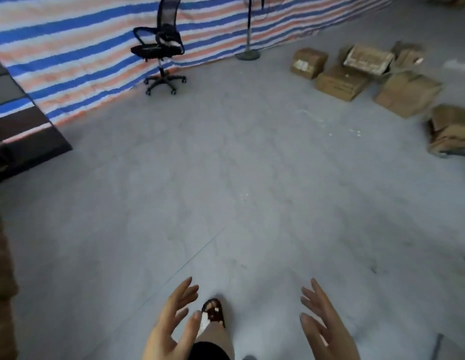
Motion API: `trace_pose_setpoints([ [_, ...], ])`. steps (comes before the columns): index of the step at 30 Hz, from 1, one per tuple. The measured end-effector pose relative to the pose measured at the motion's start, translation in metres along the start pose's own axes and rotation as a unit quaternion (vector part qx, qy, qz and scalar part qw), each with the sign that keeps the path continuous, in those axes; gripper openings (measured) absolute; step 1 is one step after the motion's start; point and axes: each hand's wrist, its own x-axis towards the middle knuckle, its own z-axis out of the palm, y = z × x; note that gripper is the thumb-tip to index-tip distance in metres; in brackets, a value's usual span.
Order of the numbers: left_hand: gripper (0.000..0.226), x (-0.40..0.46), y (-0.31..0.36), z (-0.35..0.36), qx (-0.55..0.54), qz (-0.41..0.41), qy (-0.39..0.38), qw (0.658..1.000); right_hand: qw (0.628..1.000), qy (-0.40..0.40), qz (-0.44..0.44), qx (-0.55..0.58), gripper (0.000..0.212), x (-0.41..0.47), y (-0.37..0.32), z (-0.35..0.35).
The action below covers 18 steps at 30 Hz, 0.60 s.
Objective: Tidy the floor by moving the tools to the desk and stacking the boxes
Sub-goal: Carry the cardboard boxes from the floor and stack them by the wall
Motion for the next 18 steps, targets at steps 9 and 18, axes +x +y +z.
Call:
trace_pose_setpoints([
  [9,0.044,0.183,0.021,0.100,-0.005,0.034,-0.119,0.992,0.990,0.138,-0.002,0.016,0.066,0.137,-0.002,-0.045],
  [18,0.048,0.399,0.073,0.191,-0.011,0.058,-0.216,0.975,0.967,0.254,-0.010,0.020,0.078,0.310,-0.046,-0.086],
])
